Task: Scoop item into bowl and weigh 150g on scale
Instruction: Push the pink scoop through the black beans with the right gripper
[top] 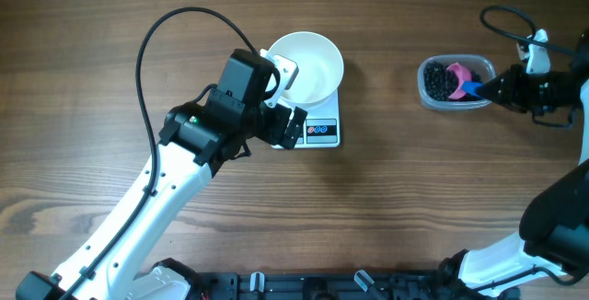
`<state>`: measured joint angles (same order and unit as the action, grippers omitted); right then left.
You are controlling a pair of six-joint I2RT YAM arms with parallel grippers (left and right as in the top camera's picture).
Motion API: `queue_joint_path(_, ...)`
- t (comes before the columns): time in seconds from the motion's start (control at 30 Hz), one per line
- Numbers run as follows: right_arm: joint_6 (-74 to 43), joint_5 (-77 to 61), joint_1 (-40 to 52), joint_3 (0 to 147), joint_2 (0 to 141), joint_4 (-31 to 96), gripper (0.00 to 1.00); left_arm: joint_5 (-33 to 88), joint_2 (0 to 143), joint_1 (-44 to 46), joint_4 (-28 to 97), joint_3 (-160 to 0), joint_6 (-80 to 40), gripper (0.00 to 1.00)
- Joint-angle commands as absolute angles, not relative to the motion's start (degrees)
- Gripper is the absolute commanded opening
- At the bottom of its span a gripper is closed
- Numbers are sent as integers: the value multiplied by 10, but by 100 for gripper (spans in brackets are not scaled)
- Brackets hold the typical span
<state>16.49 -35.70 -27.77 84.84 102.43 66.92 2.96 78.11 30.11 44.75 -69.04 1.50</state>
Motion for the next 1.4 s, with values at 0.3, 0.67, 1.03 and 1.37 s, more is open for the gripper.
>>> queue_joint_path(0.3,134,-412,-278,846,1037,669,4,38,785,304,448,-686,28,100)
queue_joint_path(0.67,129,-436,-278,846,1037,668,4,38,785,304,448,-686,28,100)
queue_joint_path(1.03,119,-436,-281,846,1037,668,4,38,785,304,448,-686,28,100)
queue_joint_path(1.37,120,-465,-318,846,1037,679,4,38,785,304,448,-686,28,100)
